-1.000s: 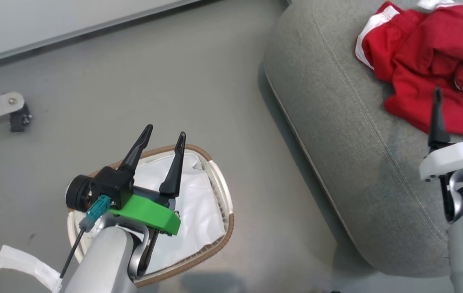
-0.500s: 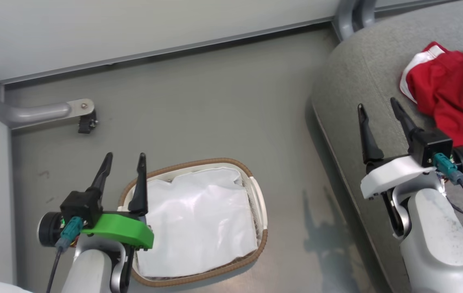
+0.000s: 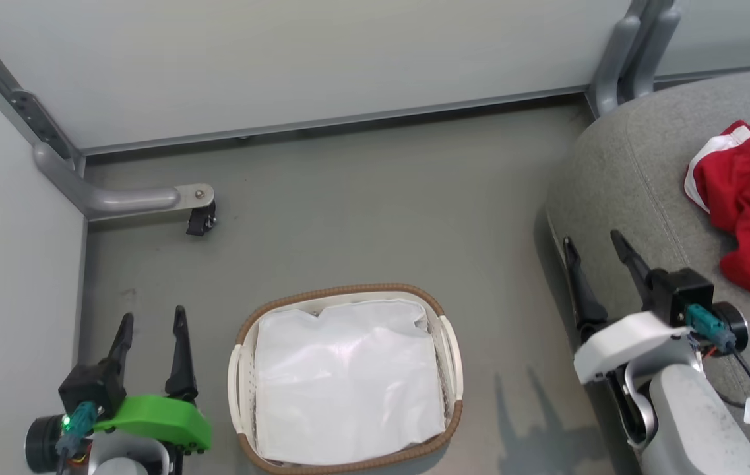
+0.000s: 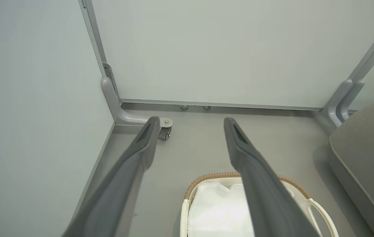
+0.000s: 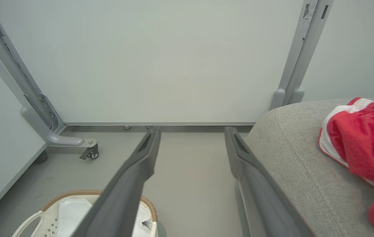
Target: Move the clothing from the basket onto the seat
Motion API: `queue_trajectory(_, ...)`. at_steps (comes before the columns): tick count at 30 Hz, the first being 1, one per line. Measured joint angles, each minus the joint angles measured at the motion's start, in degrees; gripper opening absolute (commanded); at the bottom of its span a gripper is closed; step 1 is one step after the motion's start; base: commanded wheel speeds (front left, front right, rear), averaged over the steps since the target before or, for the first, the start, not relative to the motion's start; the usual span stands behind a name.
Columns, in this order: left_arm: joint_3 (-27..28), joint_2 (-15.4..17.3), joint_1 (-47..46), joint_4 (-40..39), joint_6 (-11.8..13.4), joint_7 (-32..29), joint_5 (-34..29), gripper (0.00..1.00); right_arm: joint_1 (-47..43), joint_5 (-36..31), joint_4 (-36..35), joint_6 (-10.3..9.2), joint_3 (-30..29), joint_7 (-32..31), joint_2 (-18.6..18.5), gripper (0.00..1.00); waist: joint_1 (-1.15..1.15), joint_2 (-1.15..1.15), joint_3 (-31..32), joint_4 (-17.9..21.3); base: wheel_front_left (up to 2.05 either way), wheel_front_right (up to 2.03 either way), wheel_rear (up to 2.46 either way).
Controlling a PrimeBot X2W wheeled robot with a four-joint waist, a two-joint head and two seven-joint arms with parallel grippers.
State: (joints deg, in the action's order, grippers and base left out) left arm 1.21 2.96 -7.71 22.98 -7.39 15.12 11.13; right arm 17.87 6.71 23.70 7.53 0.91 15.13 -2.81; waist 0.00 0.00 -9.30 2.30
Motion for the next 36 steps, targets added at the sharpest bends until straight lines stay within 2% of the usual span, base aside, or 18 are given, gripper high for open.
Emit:
queue_trajectory(11,0.5,-0.1,4.0,0.9,0.0,0.0,2.8,1.00,-5.6,0.5,0.5,0.00,0.3,0.0,0.0,1.00,0.00,0.00,3.5,-0.3,0.00,0.00,0.00)
queue_trajectory(12,0.5,-0.1,4.1,1.0,0.0,0.0,3.0,0.00,-5.8,0.5,0.6,0.00,0.2,0.0,0.0,0.00,0.00,0.00,3.6,-0.3,0.00,0.00,0.00)
queue_trajectory(18,0.5,-0.6,4.4,3.3,0.0,-0.6,4.1,0.00,-7.3,1.9,2.9,0.00,0.0,-0.8,0.6,0.00,0.00,0.00,3.7,-0.4,0.00,0.00,0.00)
queue_trajectory(36,1.5,-0.6,4.4,0.7,0.0,-5.4,21.8,0.00,-8.0,21.0,0.2,0.00,-1.6,-5.4,0.5,0.00,0.00,0.00,4.5,-0.6,0.00,0.00,0.00)
